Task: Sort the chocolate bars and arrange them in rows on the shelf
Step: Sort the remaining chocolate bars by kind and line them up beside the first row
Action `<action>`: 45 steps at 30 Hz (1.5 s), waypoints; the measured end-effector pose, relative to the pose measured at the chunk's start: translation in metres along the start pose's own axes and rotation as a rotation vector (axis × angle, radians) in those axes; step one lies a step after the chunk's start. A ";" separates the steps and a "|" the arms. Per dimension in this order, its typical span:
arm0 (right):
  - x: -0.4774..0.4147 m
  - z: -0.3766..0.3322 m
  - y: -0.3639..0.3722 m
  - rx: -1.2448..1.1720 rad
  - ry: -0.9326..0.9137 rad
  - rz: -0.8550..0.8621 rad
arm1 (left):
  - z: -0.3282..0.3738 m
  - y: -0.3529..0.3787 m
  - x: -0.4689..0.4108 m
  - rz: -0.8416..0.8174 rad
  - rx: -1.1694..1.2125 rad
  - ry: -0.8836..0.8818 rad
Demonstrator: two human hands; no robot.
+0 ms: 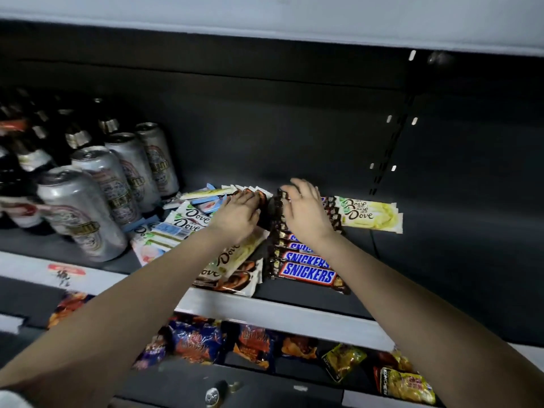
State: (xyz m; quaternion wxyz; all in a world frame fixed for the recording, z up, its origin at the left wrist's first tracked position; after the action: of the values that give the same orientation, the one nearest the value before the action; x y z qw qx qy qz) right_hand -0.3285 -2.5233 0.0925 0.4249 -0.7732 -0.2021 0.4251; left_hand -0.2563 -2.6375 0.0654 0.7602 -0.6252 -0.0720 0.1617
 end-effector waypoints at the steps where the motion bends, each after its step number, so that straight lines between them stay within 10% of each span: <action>1: -0.003 -0.010 0.004 -0.009 -0.014 -0.008 | -0.009 -0.003 0.006 0.003 -0.002 -0.020; 45: 0.055 -0.100 0.017 -0.025 -0.263 -0.207 | -0.045 -0.044 0.133 0.221 0.124 -0.200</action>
State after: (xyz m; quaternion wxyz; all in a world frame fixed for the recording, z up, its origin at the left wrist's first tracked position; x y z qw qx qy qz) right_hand -0.2159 -2.5443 0.0794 0.4268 -0.6912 -0.3396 0.4740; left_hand -0.1105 -2.6414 0.0870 0.7640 -0.5619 -0.0679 0.3099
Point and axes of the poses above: each hand's wrist, its own x-axis away from the middle knuckle, its own y-axis out of the palm, z = x × y, the point moved 7 cm from there along -x, towards the middle knuckle
